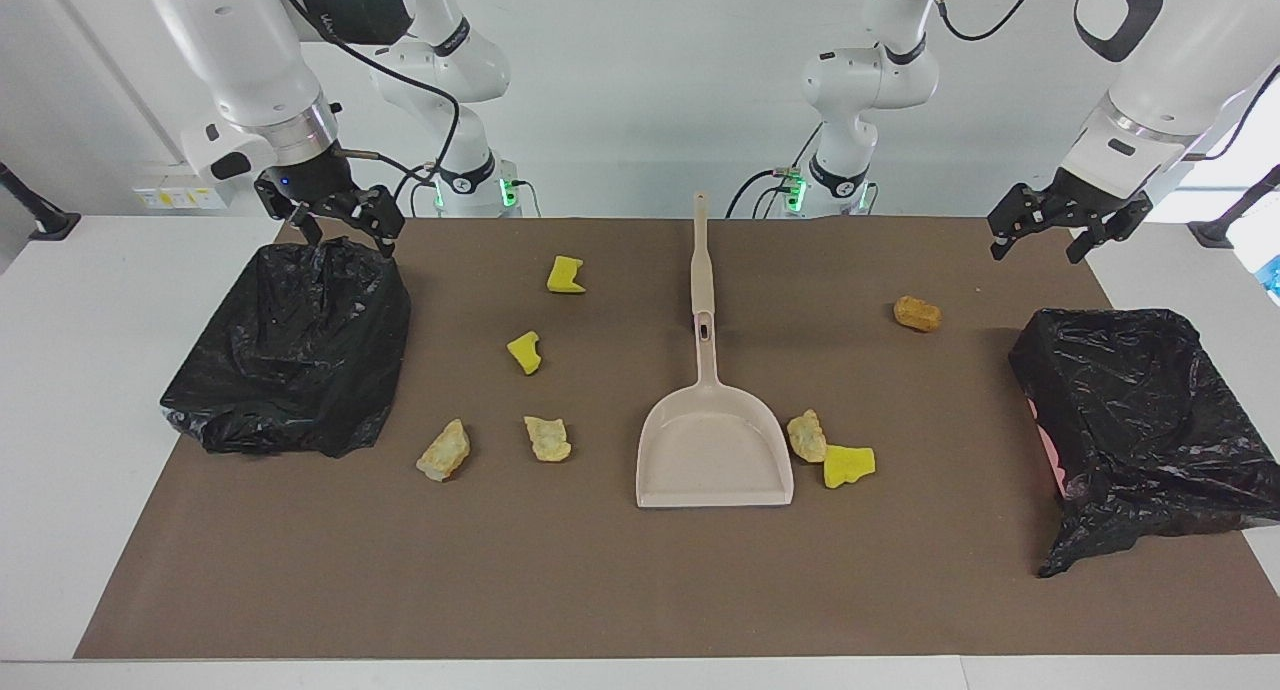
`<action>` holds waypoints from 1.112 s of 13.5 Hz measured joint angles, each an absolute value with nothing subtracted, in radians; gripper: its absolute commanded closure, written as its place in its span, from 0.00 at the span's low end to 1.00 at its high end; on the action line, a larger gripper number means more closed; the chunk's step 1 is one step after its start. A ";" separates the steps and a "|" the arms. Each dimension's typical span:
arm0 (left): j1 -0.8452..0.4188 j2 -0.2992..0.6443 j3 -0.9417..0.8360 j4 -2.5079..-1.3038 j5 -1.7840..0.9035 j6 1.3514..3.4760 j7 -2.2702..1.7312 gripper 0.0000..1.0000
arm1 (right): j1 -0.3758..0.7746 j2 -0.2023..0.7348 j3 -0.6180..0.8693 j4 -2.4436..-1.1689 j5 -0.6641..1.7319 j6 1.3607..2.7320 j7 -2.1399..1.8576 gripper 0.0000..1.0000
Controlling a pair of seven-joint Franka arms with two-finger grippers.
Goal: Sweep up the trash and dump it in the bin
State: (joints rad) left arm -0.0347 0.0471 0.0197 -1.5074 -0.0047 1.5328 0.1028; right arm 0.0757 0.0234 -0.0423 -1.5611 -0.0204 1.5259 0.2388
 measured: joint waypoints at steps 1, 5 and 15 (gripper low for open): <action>-0.035 0.047 0.020 -1.507 -0.005 1.533 0.103 0.00 | 0.076 0.023 -0.042 -1.561 -0.020 1.523 0.239 0.00; -0.035 0.047 0.020 -1.507 -0.005 1.533 0.103 0.00 | 0.071 0.023 -0.043 -1.561 -0.020 1.522 0.238 0.00; -0.235 -0.024 -0.003 -1.717 -0.012 1.680 0.007 0.00 | 0.072 0.023 -0.040 -1.561 -0.020 1.492 0.238 0.00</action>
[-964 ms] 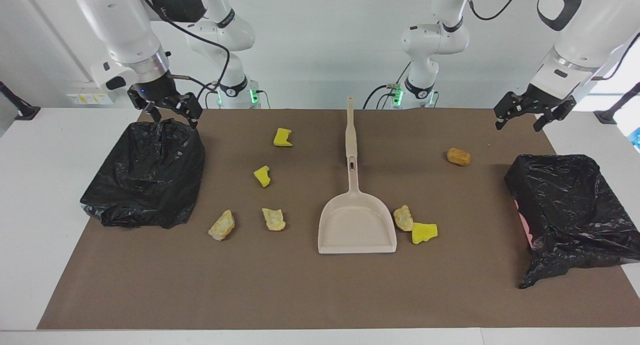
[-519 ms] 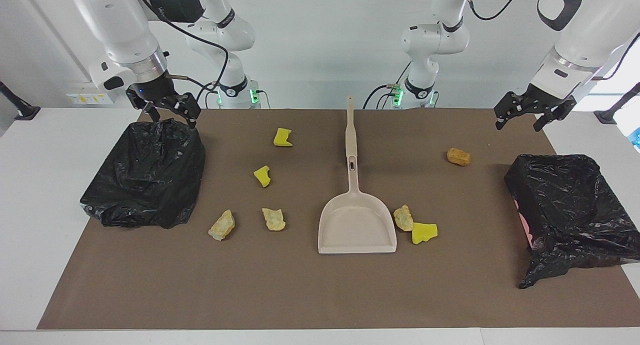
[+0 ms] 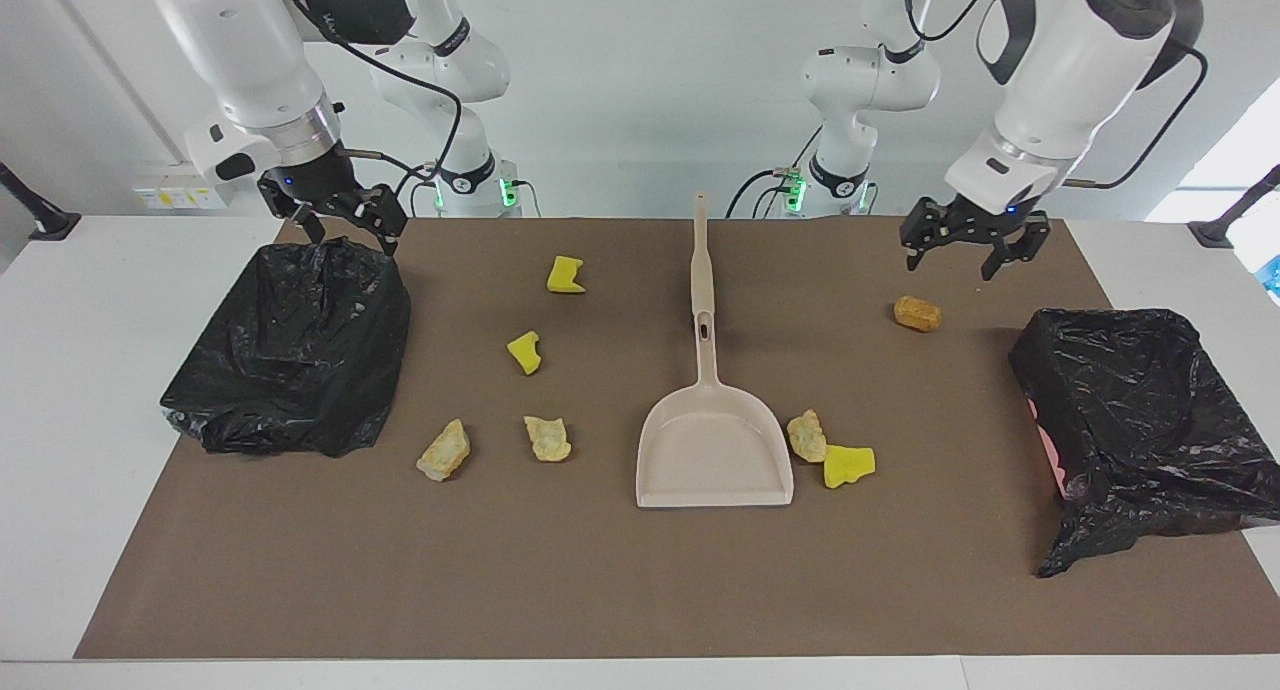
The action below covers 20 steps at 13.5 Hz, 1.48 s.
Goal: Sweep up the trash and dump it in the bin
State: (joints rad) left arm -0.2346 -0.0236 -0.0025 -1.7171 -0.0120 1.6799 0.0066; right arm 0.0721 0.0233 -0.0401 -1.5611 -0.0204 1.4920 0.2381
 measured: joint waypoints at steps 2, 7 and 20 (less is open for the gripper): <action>-0.319 -0.079 -0.006 -1.820 -0.012 1.731 -0.058 0.00 | 0.070 0.022 -0.046 -1.561 -0.020 1.472 0.238 0.00; -0.489 -0.254 -0.014 -2.123 -0.013 1.852 -0.246 0.00 | 0.077 0.022 -0.040 -1.562 0.017 1.484 0.238 0.00; -0.927 -0.260 -0.049 -2.598 -0.013 2.292 -0.693 0.00 | 0.420 0.302 -0.017 -1.538 0.040 1.863 0.472 0.00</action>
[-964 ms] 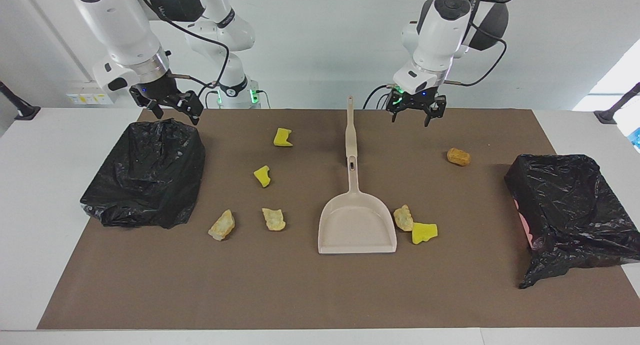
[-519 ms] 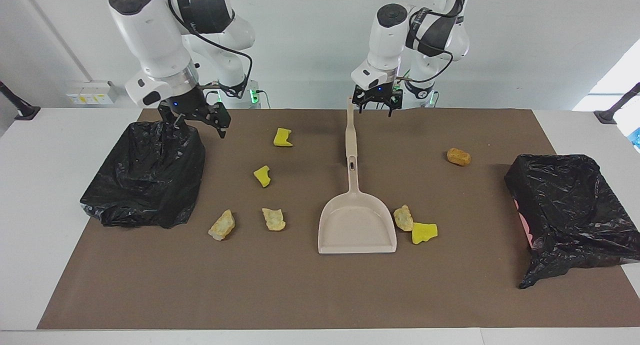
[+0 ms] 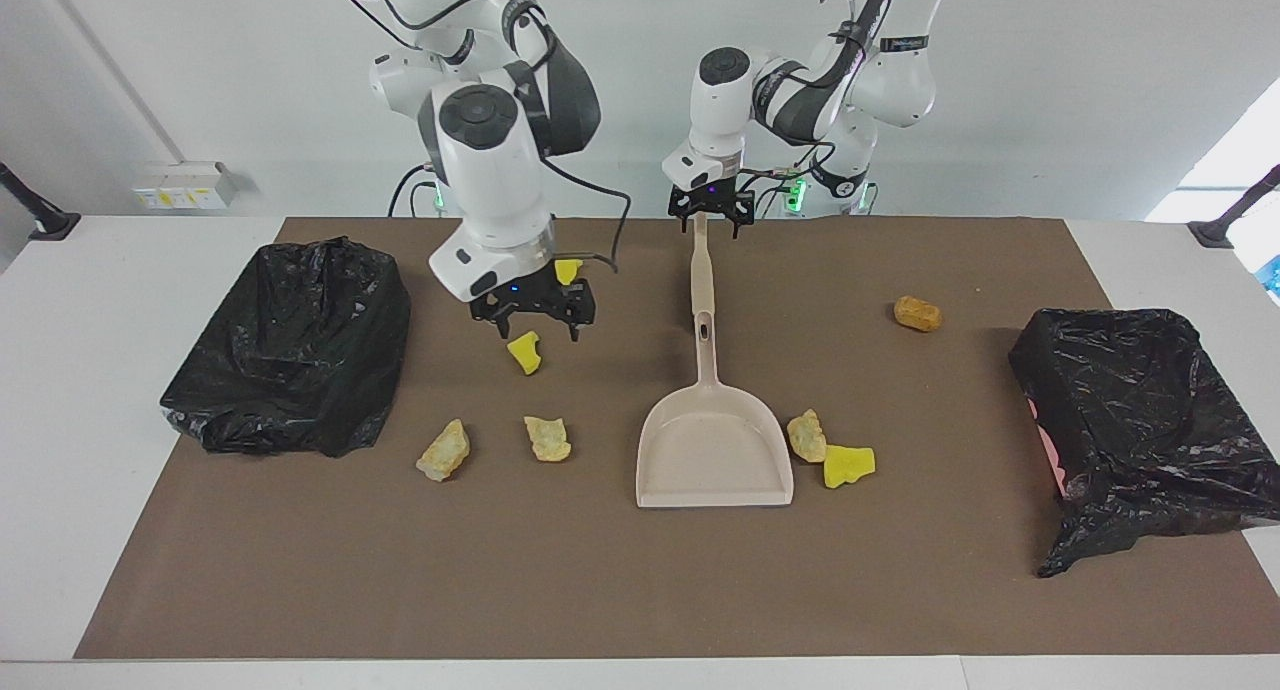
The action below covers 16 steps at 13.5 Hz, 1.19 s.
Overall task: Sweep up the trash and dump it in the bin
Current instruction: 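Grasp the dustpan handle with the right gripper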
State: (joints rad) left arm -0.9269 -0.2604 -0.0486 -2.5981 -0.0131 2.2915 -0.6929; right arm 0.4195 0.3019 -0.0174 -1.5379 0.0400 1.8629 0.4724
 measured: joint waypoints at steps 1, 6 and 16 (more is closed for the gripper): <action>-0.937 -0.252 -0.048 -2.606 -0.013 2.306 -0.701 0.00 | 0.448 0.333 -0.017 -1.509 0.040 1.870 0.498 0.00; -0.938 -0.239 -0.046 -2.611 -0.013 2.322 -0.711 0.30 | 0.547 0.474 -0.017 -1.391 0.040 1.922 0.603 0.00; -0.936 -0.237 -0.034 -2.585 -0.013 2.262 -0.798 1.00 | 0.660 0.571 -0.013 -1.385 0.047 2.048 0.615 0.00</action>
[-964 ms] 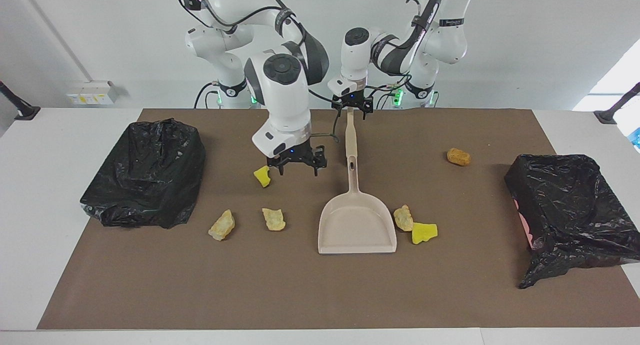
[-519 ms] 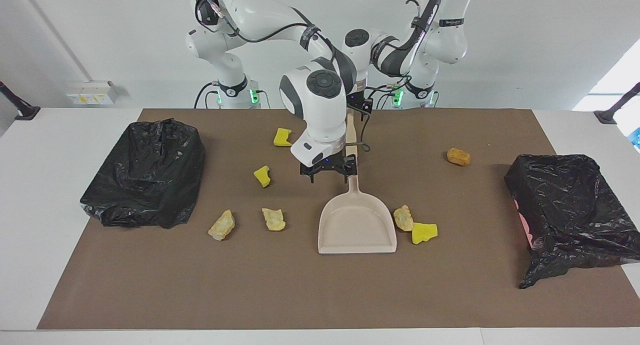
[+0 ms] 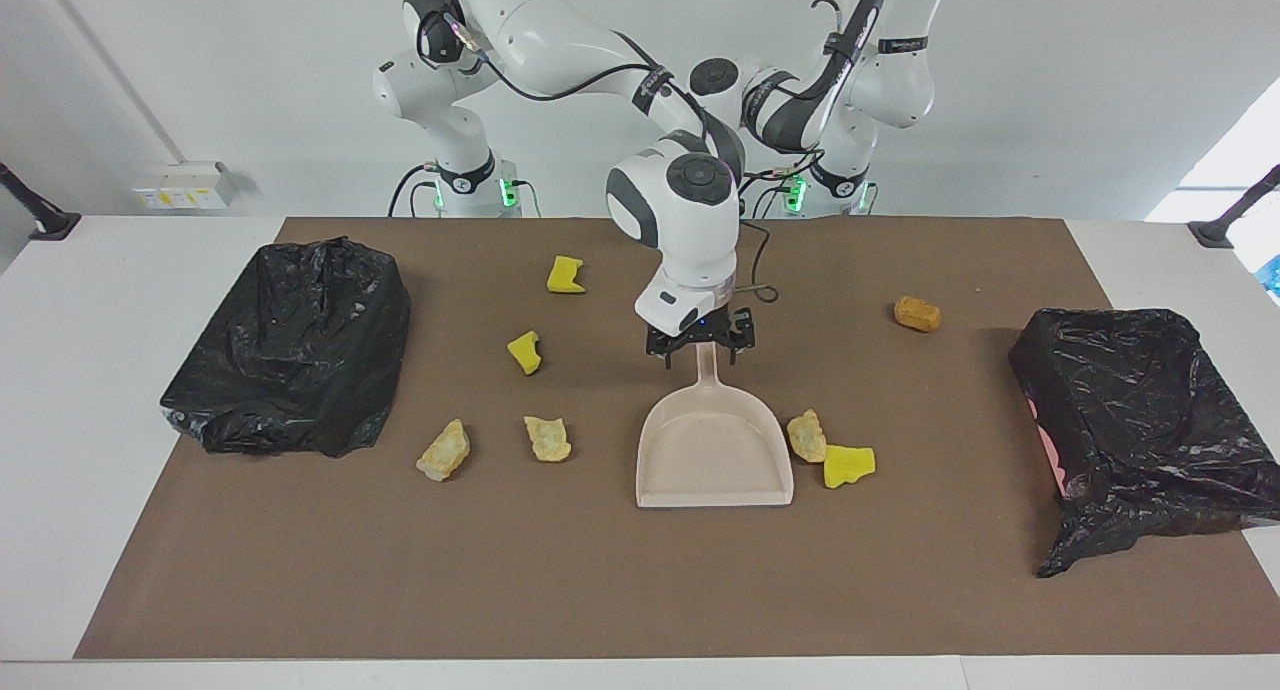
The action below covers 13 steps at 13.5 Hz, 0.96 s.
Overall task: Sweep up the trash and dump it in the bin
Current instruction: 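Grasp the dustpan handle with the right gripper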
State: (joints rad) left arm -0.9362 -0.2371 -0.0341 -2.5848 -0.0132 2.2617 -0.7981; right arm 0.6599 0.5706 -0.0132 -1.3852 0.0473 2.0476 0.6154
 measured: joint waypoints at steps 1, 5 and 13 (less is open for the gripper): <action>-0.935 -0.237 -0.032 -2.580 -0.013 2.252 -0.798 1.00 | 0.666 0.583 -0.013 -1.386 0.047 2.061 0.615 0.00; -0.917 -0.237 -0.023 -2.576 -0.013 2.241 -0.799 1.00 | 0.699 0.658 -0.013 -1.386 0.047 2.137 0.615 0.00; -0.840 -0.237 -0.017 -2.576 -0.013 2.224 -0.723 1.00 | 0.714 0.625 -0.018 -1.391 0.040 2.061 0.615 0.30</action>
State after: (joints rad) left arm -0.8400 -0.2372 -0.0171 -2.5760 -0.0131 2.2245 -0.7229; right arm 0.7143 0.6252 -0.0177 -1.3907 0.0403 2.0608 0.6153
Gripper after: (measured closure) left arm 0.744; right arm 0.022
